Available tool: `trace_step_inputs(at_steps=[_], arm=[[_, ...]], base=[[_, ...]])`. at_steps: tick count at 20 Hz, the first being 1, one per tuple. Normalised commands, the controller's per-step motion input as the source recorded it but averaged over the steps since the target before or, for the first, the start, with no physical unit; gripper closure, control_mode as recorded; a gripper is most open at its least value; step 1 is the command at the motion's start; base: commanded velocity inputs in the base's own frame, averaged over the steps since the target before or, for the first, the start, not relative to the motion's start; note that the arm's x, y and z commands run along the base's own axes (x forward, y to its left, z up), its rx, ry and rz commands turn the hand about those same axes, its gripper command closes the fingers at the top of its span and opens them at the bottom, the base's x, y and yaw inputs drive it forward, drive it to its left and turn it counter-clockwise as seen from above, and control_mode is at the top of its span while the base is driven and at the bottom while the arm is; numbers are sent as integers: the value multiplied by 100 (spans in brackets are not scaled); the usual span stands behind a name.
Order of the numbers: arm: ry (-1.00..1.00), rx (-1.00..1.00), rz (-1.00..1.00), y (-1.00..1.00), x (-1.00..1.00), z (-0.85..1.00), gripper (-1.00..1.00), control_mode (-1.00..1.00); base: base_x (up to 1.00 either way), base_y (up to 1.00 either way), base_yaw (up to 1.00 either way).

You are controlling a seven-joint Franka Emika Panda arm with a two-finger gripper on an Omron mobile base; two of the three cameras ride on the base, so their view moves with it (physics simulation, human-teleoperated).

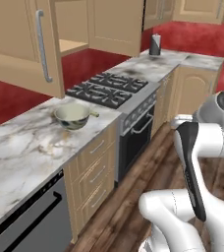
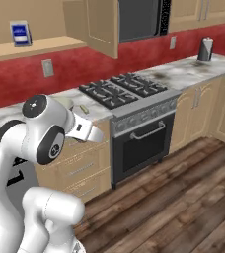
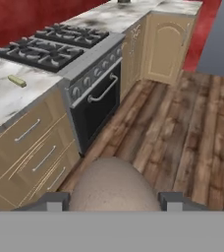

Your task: Pick the egg and butter from the fridge and place them by the bowl for mixing.

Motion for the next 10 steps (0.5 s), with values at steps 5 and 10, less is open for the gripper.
trace_step_inputs(at_steps=[5, 10], arm=[[0, 0, 0, 0, 0, 0, 100, 100], [0, 0, 0, 0, 0, 0, 100, 100]], base=[[77, 0, 47], [73, 0, 49]])
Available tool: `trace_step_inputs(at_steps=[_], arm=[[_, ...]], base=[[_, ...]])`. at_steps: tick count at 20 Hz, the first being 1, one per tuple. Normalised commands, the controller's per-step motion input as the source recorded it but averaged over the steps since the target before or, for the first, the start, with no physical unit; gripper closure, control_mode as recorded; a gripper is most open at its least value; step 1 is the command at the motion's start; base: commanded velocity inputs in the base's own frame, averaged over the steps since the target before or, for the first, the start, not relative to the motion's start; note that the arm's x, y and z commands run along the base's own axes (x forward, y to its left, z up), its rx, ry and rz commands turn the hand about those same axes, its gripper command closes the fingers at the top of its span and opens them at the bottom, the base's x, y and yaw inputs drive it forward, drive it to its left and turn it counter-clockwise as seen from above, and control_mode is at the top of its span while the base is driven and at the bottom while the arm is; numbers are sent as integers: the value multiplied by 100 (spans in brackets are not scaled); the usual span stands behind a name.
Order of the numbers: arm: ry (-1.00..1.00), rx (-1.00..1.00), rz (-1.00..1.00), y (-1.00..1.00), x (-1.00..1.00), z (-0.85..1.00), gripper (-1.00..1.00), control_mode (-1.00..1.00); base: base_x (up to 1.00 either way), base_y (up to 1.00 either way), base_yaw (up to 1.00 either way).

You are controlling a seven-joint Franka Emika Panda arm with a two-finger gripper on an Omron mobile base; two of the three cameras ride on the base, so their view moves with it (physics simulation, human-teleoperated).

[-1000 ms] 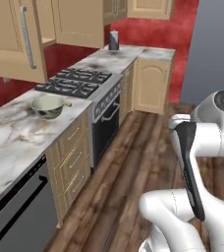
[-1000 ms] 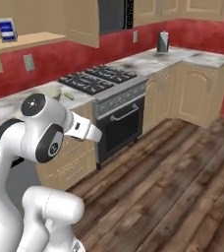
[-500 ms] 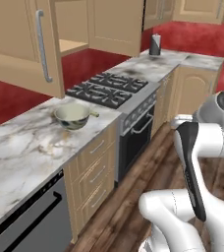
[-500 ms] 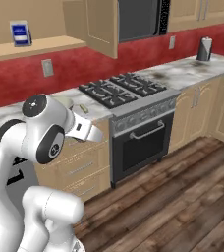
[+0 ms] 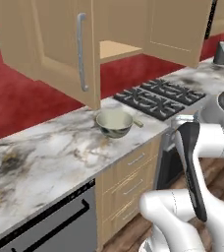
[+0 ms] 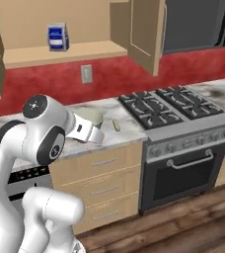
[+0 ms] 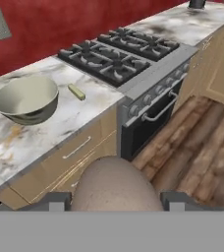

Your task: Pick the egg and butter from the fridge and place them by the bowl for mixing.

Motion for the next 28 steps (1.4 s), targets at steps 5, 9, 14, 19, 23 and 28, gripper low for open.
trace_step_inputs(at_steps=[5, 9, 14, 19, 23, 28], arm=[[0, 0, 0, 0, 0, 0, 100, 100], [0, 0, 0, 0, 0, 0, 100, 100], [0, 0, 0, 0, 0, 0, 100, 100], [0, 0, 0, 0, 0, 0, 100, 100], [0, 0, 0, 0, 0, 0, 100, 100], [0, 0, 0, 0, 0, 0, 100, 100]], base=[[67, -14, 40], [48, -40, 25], [35, -46, 27], [26, -32, 50], [26, -37, 42], [25, -54, 21]])
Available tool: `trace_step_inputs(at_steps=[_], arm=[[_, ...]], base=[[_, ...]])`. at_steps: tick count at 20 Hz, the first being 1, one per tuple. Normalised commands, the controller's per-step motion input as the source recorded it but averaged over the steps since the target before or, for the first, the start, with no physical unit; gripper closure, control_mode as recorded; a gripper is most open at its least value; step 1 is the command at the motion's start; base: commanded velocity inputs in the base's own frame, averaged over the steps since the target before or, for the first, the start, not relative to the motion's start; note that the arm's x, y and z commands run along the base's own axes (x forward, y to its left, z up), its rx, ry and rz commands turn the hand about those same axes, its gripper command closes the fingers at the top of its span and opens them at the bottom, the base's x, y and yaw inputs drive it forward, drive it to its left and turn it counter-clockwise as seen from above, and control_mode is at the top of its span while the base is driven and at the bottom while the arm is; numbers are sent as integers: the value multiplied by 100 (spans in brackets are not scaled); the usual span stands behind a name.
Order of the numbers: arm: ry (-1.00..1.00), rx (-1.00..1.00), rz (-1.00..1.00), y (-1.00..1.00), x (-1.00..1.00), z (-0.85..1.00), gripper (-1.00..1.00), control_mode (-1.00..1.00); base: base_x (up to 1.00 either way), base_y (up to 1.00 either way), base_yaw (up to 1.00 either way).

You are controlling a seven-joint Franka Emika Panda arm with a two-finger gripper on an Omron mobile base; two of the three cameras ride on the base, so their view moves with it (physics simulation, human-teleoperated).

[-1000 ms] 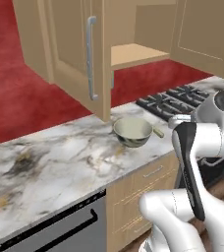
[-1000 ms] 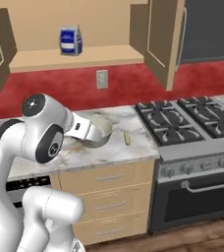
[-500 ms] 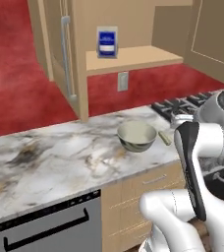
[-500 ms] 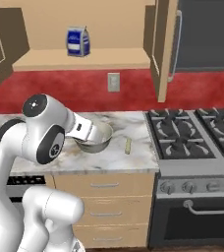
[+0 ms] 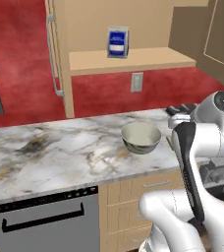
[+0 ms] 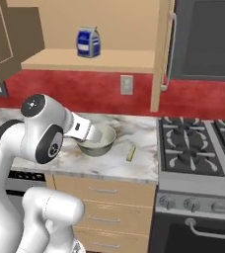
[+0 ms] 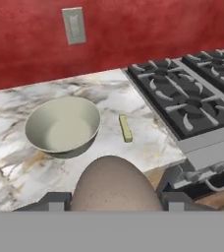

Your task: Pick the egg and butter from the fridge and place them by the bowl for mixing.

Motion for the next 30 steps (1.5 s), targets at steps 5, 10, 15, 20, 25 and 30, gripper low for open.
trace_step_inputs(at_steps=[5, 10, 15, 20, 25, 30], arm=[[0, 0, 0, 0, 0, 0, 100, 100], [0, 0, 0, 0, 0, 0, 100, 100], [0, 0, 0, 0, 0, 0, 100, 100], [0, 0, 0, 0, 0, 0, 100, 100], [0, 0, 0, 0, 0, 0, 100, 100], [0, 1, 0, -3, -2, 0, 100, -100]], base=[[50, -34, 20], [58, -25, 21], [16, -9, 3], [0, 0, 0], [0, 0, 0], [-3, -6, 0]])
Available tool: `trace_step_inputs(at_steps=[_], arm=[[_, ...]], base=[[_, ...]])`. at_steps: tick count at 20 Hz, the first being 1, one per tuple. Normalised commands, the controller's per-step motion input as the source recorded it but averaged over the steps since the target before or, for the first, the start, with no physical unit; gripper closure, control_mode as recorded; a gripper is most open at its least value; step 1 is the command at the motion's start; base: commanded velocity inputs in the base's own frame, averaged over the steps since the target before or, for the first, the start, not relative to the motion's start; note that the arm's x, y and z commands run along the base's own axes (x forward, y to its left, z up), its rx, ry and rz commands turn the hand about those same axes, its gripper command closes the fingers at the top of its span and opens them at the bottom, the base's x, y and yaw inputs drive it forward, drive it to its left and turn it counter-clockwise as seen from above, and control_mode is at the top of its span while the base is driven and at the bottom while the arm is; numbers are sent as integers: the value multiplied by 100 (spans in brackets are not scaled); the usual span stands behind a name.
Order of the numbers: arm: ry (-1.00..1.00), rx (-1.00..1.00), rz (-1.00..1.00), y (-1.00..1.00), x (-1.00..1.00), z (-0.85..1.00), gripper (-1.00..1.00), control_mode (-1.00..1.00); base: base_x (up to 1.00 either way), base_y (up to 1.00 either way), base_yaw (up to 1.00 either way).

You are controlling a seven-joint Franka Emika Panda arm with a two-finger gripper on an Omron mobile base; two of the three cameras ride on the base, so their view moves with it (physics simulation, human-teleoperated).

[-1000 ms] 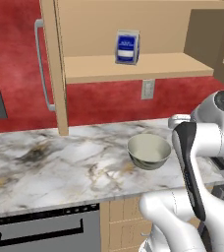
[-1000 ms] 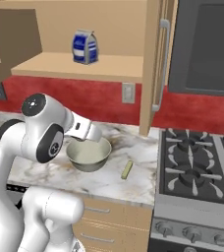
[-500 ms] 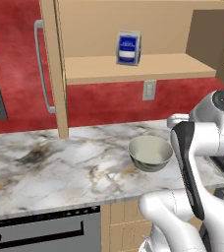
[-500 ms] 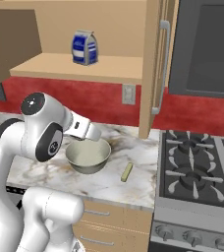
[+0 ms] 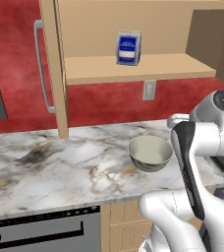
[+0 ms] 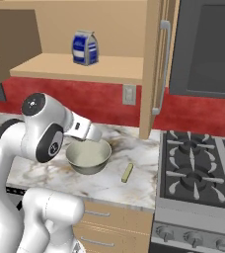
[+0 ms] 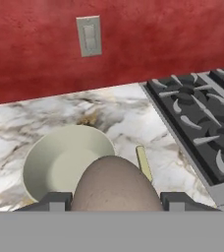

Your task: Pick the egg and butter from the fridge and place them by the bowl for mixing.

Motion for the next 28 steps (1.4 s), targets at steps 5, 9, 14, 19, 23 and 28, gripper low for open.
trace_step_inputs(at_steps=[5, 9, 14, 19, 23, 28], arm=[[0, 13, 1, -27, -13, -4, 100, -100], [5, 3, 4, -20, -9, -10, 100, -100], [33, -6, 12, 1, 0, -17, 100, -100], [25, -4, 29, -8, -12, -22, 100, -100], [0, 0, 41, -16, -20, -34, 100, -100], [-5, -13, 29, -2, 1, -40, 100, -100]], base=[[0, 0, 0], [0, 0, 0], [0, 0, 0], [0, 0, 0], [0, 0, 0], [0, 0, 0]])
